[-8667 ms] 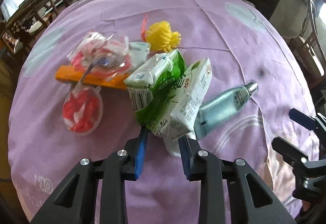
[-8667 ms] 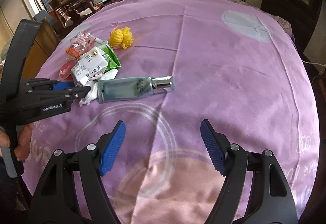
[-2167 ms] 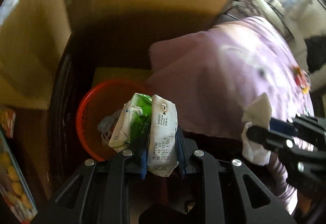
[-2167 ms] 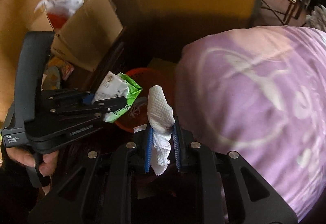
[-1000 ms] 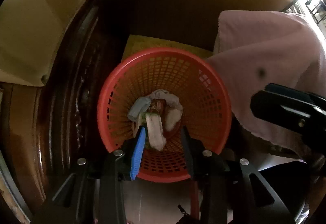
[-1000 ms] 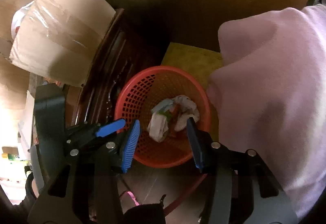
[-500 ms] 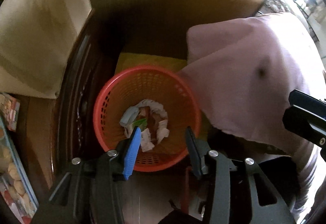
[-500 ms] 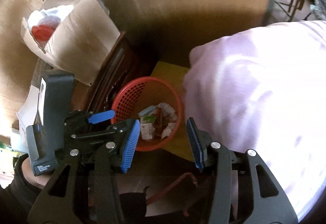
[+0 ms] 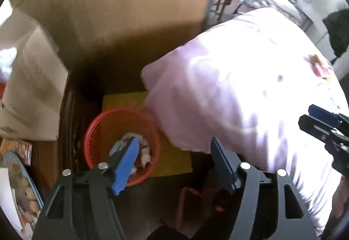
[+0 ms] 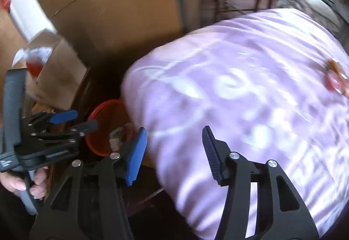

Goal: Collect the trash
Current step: 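Move both open tools back over the bed, then grasp the clear cup of red paper with the left tool, then grasp the clear snack wrapper with the right tool while the left tool holds the cup, then carry the cup and snack wrapper over the red wastebasket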

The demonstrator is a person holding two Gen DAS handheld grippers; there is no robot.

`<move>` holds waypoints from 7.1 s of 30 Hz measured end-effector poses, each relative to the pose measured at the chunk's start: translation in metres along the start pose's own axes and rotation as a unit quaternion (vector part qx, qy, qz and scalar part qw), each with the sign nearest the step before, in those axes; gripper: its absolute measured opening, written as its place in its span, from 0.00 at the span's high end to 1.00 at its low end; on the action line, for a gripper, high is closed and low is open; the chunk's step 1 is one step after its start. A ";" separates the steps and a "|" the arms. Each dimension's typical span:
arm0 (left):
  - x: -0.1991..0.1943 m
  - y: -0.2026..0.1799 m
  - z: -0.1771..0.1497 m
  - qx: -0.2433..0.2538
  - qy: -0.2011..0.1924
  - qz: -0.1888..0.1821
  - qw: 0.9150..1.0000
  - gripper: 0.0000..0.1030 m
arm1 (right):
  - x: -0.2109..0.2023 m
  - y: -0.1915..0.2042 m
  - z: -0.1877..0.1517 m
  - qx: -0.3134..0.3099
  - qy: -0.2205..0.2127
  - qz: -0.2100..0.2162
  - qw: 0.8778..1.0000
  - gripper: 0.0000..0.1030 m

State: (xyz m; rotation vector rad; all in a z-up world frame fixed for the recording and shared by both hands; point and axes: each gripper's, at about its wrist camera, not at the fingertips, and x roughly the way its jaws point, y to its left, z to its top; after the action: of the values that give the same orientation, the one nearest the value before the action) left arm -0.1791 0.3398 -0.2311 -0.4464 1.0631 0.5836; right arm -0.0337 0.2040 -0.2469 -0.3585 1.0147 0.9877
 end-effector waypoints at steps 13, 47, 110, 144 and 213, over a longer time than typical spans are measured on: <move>-0.022 -0.136 0.019 0.118 -0.039 -0.037 0.992 0.15 | -0.060 -0.139 -0.060 0.148 -0.046 -0.076 0.985 0.44; 0.087 -0.405 0.101 0.259 -0.020 -0.106 0.960 0.09 | -0.096 -0.366 -0.138 0.356 -0.042 -0.185 0.915 0.36; 0.108 -0.345 0.115 0.202 0.013 -0.131 0.970 0.53 | -0.033 -0.379 0.052 0.224 -0.060 -0.183 0.955 0.95; 0.081 -0.297 0.087 0.176 0.014 -0.117 0.977 0.53 | -0.039 -0.341 -0.006 0.169 0.031 -0.122 0.978 0.34; 0.047 0.101 -0.010 -0.092 0.019 0.002 0.996 0.54 | 0.064 0.134 0.029 -0.104 0.109 0.092 0.984 0.89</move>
State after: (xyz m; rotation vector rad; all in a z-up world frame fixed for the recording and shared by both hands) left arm -0.2333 0.4219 -0.2845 -0.6176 1.0507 0.6822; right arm -0.1180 0.3281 -0.2620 -0.5620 1.1609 1.2463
